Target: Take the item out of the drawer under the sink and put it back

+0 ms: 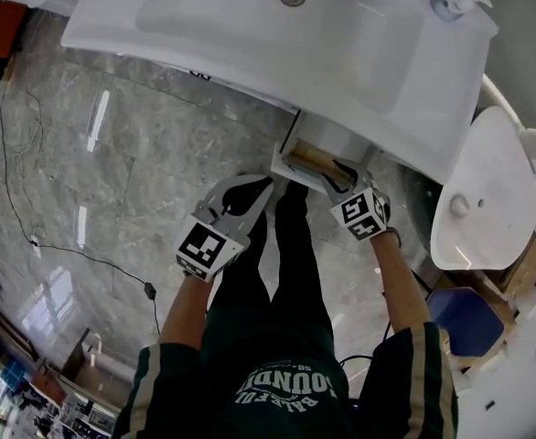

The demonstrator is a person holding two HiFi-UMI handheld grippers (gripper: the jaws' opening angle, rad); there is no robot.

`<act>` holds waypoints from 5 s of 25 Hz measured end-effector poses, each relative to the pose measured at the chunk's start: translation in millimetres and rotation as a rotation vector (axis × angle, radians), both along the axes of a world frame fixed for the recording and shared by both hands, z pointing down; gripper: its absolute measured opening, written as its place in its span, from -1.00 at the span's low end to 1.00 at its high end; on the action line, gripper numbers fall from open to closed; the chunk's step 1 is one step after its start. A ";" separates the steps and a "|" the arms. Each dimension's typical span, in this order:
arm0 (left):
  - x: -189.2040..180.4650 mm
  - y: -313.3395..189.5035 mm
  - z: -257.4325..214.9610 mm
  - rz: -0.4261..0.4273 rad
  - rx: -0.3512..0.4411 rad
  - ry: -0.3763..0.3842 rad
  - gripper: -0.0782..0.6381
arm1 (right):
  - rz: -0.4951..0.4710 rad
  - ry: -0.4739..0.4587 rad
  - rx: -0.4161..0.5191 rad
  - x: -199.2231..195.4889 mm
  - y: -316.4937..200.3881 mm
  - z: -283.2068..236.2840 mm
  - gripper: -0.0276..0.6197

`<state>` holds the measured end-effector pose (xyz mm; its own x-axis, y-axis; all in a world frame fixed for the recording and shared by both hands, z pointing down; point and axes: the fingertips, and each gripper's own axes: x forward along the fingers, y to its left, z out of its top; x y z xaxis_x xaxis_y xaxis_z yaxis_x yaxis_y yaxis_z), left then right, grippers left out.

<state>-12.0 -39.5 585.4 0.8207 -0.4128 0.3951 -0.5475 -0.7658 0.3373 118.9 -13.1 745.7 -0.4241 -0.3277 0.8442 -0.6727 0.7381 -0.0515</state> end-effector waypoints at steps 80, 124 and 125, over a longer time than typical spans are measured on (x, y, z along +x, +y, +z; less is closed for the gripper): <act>-4.8 -10.6 -67.4 -0.018 0.007 -0.002 -0.64 | 0.210 -0.058 0.031 22.1 -1.1 -85.2 -0.83; -10.4 -56.4 -190.5 -0.025 0.218 0.008 -0.64 | 0.350 -0.328 0.472 37.1 -53.5 -338.8 -0.83; -10.3 -56.6 -188.8 -0.026 0.214 0.007 -0.64 | 0.348 -0.327 0.463 36.8 -53.4 -335.2 -0.83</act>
